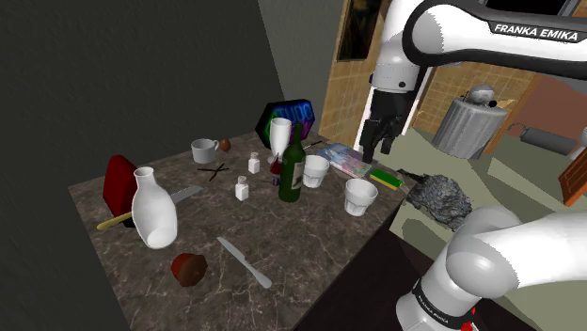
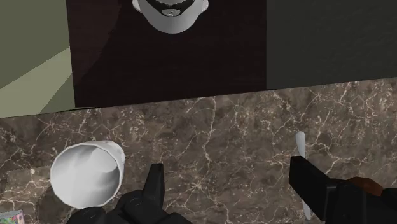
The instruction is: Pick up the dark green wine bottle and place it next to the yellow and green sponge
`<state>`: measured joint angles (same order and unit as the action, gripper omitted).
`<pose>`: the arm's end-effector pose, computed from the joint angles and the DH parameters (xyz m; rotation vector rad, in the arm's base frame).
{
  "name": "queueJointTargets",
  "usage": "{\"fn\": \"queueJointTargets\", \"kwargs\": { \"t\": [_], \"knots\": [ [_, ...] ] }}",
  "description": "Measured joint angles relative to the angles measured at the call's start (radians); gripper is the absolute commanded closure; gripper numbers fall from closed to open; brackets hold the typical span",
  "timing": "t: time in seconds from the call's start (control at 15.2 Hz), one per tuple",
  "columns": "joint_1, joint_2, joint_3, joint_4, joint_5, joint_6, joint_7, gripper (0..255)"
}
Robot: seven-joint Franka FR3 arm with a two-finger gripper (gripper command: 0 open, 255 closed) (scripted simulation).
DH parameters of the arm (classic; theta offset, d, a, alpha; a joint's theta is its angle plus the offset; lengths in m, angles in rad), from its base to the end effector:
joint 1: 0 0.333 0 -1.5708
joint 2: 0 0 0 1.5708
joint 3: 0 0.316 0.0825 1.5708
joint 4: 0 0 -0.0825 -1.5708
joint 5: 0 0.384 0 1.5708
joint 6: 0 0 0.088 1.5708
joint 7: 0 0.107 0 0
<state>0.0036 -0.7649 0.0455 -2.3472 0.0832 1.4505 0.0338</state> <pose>0.2981 0.0283 0.5784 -3.0877 -0.0078 0.2072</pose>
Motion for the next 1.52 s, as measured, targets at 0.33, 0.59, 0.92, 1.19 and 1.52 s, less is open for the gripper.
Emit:
{"fn": "queueJointTargets", "kwargs": {
  "t": [0.33,0.59,0.92,1.19,1.52],
  "knots": [
    [-0.007,0.117,0.006,0.062,-0.005,0.059,0.007,0],
    [-0.019,0.269,0.004,0.169,-0.018,0.110,0.011,0],
    [-0.032,0.466,0.003,0.341,-0.036,0.142,0.020,0],
    [-0.040,0.622,0.001,0.495,-0.049,0.149,0.029,0],
    [-0.042,0.825,0.001,0.714,-0.065,0.139,0.048,0]
  ]
}}
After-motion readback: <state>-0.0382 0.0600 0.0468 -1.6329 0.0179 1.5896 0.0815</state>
